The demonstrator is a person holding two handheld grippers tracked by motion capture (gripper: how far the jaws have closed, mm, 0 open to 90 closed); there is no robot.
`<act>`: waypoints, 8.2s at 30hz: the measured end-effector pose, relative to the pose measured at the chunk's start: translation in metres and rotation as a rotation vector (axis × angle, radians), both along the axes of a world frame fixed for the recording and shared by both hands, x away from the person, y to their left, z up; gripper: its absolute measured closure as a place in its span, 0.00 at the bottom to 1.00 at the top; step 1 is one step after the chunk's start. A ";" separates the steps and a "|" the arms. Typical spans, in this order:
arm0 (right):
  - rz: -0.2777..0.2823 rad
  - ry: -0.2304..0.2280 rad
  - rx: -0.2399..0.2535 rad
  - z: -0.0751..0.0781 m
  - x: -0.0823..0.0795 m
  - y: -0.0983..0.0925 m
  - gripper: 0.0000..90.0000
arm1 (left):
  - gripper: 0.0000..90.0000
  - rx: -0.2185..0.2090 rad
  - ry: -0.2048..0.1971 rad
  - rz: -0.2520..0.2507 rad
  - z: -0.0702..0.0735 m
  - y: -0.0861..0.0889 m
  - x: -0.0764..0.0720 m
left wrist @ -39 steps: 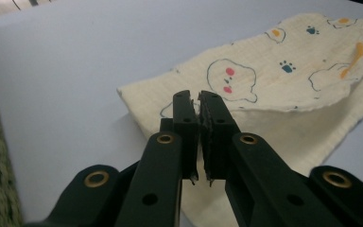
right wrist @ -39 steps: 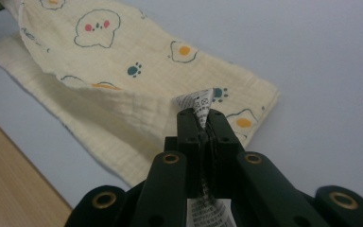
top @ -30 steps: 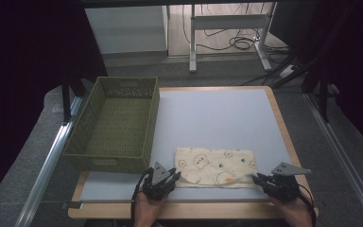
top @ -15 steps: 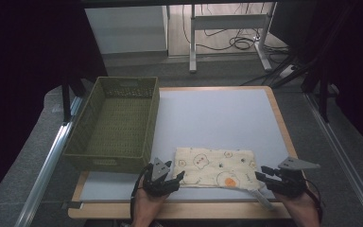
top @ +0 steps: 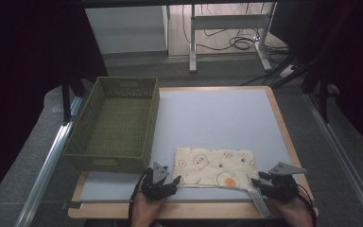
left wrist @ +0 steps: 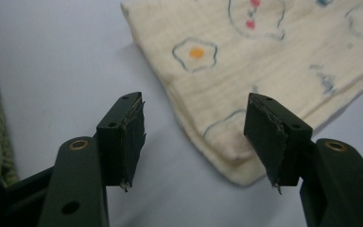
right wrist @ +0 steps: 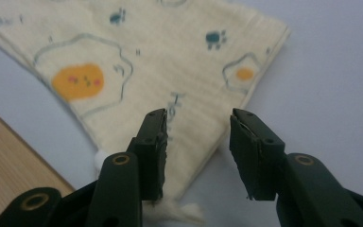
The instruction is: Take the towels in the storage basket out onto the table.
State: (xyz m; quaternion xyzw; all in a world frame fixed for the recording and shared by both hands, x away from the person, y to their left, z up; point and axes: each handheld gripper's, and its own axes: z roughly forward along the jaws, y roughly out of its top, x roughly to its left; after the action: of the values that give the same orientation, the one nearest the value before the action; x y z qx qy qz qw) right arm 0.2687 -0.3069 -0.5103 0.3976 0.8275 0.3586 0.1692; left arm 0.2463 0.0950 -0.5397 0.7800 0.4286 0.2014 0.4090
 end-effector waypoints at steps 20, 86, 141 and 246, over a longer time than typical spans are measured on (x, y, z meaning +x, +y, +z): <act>-0.058 0.023 -0.017 -0.005 0.044 0.008 0.96 | 0.43 -0.024 0.040 -0.018 -0.002 -0.009 0.011; 0.020 -0.039 -0.006 0.027 0.032 0.014 0.75 | 0.72 -0.031 0.106 0.102 0.004 -0.015 0.082; 0.481 -0.011 -0.093 -0.020 -0.006 0.211 0.78 | 0.72 0.010 0.111 0.056 -0.003 -0.020 0.086; -0.101 -0.053 -0.054 0.010 0.053 -0.004 0.65 | 0.35 0.079 0.006 -0.211 0.018 -0.153 0.111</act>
State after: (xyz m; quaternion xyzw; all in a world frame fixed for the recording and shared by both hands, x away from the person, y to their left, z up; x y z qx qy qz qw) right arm 0.3215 -0.3108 -0.5006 0.4243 0.8111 0.3375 0.2195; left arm 0.3576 -0.0585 -0.5217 0.8369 0.3371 0.1714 0.3957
